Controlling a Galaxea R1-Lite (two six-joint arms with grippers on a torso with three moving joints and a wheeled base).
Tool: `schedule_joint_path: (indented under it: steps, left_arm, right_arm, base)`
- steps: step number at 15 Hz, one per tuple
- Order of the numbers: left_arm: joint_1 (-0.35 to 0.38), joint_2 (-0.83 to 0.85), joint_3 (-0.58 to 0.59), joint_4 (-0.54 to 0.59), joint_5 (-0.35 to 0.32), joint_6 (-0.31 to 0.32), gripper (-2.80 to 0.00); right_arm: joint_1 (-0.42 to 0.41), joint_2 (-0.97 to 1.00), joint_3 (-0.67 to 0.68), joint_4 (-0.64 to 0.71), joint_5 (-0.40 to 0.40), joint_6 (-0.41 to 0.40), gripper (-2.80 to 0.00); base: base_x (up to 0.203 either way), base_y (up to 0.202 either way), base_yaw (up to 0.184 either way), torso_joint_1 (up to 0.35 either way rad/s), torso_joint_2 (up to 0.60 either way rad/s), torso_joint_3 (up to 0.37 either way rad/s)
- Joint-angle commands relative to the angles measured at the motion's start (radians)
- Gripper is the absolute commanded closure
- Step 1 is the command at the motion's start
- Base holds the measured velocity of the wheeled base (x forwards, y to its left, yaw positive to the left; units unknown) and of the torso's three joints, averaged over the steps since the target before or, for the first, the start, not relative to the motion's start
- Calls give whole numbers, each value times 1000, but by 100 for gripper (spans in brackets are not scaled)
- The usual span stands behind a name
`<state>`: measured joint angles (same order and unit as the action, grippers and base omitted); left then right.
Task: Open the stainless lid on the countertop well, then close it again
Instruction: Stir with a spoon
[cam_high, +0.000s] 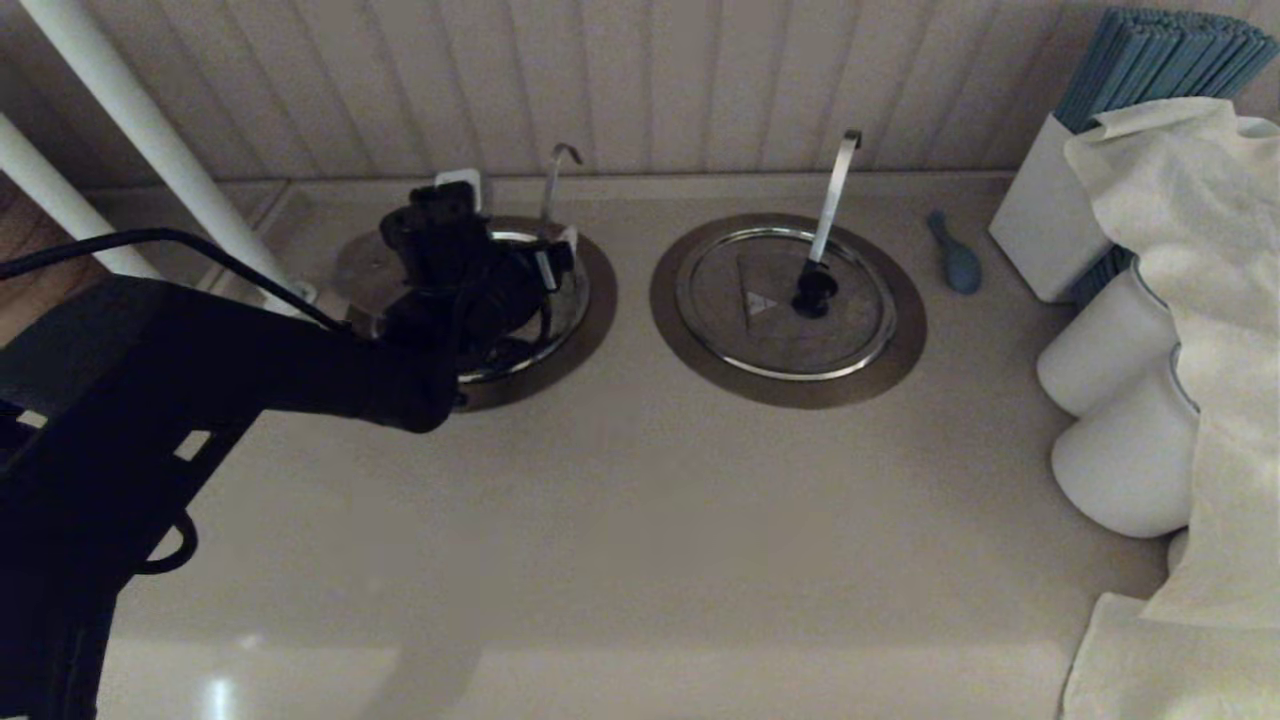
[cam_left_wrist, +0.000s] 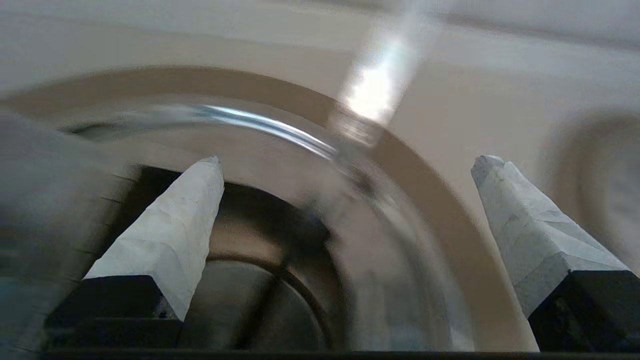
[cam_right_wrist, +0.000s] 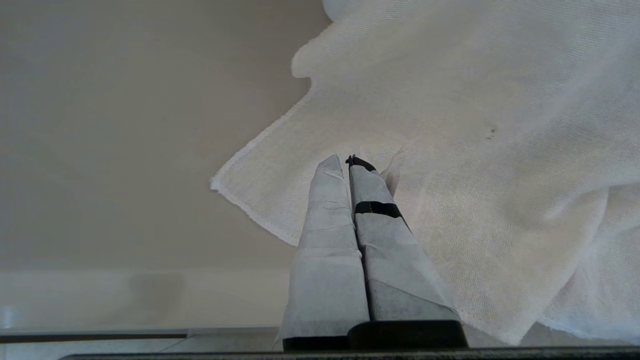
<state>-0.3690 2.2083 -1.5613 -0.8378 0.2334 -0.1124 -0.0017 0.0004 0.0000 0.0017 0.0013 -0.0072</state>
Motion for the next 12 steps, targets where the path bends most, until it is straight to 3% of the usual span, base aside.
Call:
schedule_joint_path:
  steps: [1, 4, 12]
  left_arm:
    - [-8, 80, -68, -5, 31, -1, -280]
    - [-23, 205, -192, -19, 73, -2, -280]
    - [-42, 257, -283, -18, 97, -3, -280]
  right_arm:
    - [0, 0, 0, 0, 0, 0, 0]
    - [0, 1, 0, 0, 0, 0, 0]
    - [0, 0, 0, 0, 0, 0, 0]
  base:
    - [0, 0, 0, 0, 0, 0]
    - [0, 0, 0, 0, 0, 0]
    - [0, 0, 0, 0, 0, 0]
